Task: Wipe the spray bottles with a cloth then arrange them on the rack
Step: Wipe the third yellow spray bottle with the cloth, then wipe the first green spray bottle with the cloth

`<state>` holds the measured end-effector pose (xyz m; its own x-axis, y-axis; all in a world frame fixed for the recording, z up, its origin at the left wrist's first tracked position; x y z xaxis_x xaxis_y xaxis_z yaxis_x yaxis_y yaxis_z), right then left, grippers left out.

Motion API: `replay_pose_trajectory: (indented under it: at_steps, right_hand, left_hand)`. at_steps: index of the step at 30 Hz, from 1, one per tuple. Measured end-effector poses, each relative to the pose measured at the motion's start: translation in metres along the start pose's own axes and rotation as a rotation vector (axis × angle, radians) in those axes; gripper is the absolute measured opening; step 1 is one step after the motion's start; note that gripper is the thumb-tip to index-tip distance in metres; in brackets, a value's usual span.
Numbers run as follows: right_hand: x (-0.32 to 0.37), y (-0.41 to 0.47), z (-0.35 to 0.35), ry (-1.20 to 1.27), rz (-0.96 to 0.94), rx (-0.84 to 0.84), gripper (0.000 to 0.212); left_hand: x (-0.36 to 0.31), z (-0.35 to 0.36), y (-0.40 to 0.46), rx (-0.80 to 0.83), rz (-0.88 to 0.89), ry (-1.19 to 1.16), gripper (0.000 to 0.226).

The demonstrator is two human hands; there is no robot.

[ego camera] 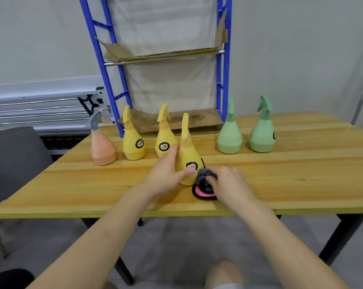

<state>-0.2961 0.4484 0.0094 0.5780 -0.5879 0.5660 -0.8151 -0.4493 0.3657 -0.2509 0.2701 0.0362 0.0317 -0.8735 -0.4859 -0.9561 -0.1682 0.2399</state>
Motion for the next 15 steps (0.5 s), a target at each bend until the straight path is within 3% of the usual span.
replay_pose_trajectory:
  at_steps: [6, 15]
  right_hand:
    - [-0.029, 0.005, -0.026, -0.025, 0.07, -0.018, 0.016]
    - [-0.049, 0.012, -0.042, -0.039, 0.091, -0.063, 0.013]
  left_hand:
    - [-0.021, 0.019, 0.042, -0.075, -0.04, 0.129, 0.079]
    - [-0.028, 0.033, 0.101, -0.184, -0.15, 0.15, 0.081]
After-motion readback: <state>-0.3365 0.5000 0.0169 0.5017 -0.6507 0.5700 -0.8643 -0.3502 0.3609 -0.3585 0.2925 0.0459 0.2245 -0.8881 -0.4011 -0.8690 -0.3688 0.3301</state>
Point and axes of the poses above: each hand's wrist, its own y-axis towards the middle knuckle, its own z-axis out of the palm, x = y × z, the point moved 5 cm from there along y, towards the middle knuckle, and after that the axes turned 9 degrees about y, right-handed, at the moved point
